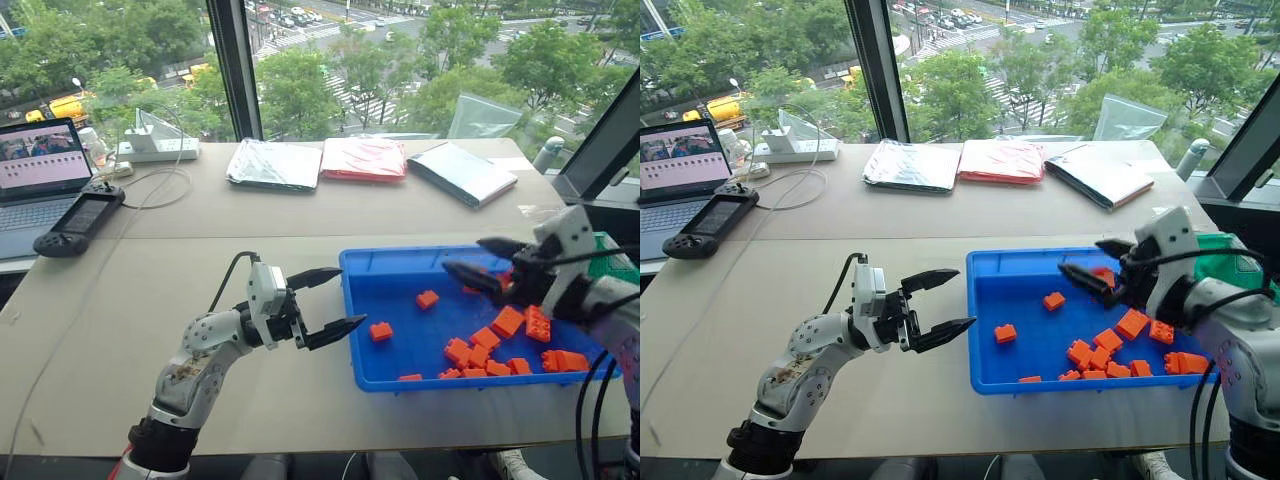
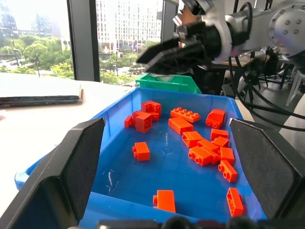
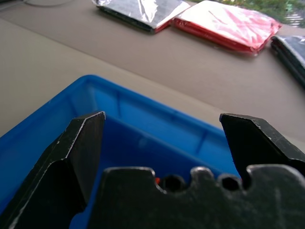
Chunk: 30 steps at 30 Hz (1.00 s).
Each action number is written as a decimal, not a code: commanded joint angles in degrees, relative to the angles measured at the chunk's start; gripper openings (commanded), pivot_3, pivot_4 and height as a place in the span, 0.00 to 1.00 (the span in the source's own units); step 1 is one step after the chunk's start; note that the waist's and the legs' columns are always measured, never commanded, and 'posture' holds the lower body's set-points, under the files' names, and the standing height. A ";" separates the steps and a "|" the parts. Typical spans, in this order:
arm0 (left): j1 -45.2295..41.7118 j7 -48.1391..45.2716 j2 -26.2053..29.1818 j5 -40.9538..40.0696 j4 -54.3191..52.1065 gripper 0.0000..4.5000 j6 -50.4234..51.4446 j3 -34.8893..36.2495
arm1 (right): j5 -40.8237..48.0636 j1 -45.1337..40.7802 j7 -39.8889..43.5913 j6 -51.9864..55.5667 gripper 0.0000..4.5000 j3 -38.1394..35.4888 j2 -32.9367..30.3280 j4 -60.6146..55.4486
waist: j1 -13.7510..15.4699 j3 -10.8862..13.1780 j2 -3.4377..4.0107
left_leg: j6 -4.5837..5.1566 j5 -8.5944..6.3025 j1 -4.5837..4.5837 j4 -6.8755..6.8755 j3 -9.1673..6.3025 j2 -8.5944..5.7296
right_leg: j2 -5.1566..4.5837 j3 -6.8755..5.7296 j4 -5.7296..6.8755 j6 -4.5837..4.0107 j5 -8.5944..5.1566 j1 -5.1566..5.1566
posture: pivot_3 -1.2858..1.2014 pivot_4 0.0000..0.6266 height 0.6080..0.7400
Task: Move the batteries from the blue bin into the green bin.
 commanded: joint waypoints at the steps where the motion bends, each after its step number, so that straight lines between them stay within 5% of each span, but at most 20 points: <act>1: -0.78 0.24 -0.25 -0.38 -0.84 1.00 -0.23 -0.12 | 3.25 1.92 3.31 -1.70 0.99 0.61 -0.96 -4.43 | -0.40 0.00 -0.01 | 0.00 0.00 0.02 0.01 0.02 0.02 | 0.02 0.01 0.01 0.00 0.00 0.00 | 0.52 0.24 1.00; 23: -1.66 4.51 0.75 0.44 -1.62 1.00 3.16 1.33 | -0.39 4.92 -0.85 -10.01 0.99 4.30 3.45 -3.47 | -0.36 0.02 -0.05 | -0.01 0.01 0.31 0.00 0.00 0.04 | 0.07 0.02 0.00 -0.01 0.01 0.27 | 0.52 0.24 1.00; 30: 0.51 27.99 -2.19 7.88 -7.11 1.00 13.87 6.15 | -23.06 -2.49 -34.45 -16.26 0.99 1.18 15.86 5.42 | -0.36 0.04 -0.14 | -0.12 0.06 0.35 -0.03 0.01 -0.06 | 0.01 0.11 0.09 0.01 0.02 0.21 | 0.52 0.24 1.00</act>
